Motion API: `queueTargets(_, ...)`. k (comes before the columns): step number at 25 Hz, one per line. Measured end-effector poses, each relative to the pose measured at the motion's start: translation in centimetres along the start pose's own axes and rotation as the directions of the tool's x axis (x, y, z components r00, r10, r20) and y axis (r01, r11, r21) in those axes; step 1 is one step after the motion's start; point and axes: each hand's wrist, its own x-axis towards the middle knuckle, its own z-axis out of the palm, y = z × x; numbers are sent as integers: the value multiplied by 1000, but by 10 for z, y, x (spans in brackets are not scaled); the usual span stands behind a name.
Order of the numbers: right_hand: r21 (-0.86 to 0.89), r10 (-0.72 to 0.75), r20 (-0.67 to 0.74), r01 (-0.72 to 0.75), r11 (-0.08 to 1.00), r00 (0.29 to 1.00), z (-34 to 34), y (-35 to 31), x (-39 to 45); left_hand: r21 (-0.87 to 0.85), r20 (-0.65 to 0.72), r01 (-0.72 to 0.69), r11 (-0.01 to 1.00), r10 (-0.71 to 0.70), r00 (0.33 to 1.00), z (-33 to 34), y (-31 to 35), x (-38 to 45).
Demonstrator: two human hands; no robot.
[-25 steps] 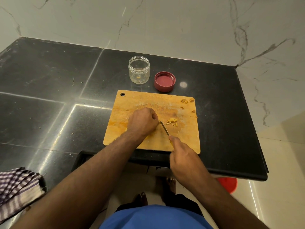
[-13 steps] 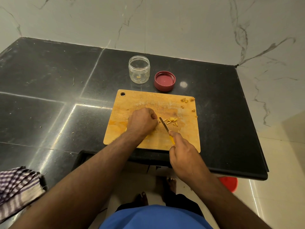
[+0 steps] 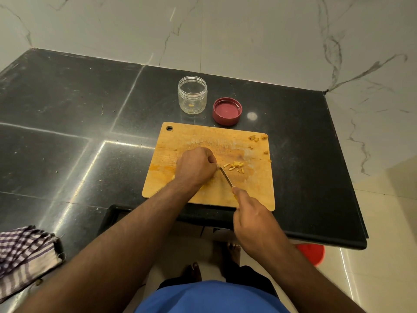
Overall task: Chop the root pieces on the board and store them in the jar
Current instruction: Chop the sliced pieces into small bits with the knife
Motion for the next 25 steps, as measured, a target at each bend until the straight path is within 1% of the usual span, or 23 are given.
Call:
queueTargets(3,44,8,-61,-5,999,998,-4,4,-5,2,6,-7,1000,7,1000,0,-1,0)
queueTargets(6,122,8,-43,-3,992,999,-5,-2,1,3,15,-5,1000,5,1000,0,-2,1)
queueTargets(10,103,-5,-35,9,995,999,-3,-5,13,32,-14,-5,999,5,1000,1,0,1)
queueTargets(17,52,-9,1,9,999,1000,4,-7,27,8,-15,-2,1000,2,1000,1,-2,1)
queueTargets(21,94,0,15,-1,996,1000,4,-1,5,20,-12,-3,1000,3,1000,0,-1,1)
queueTargets(25,115,0,-53,6,993,999,-3,4,-7,21,-6,-7,1000,7,1000,0,-2,1)
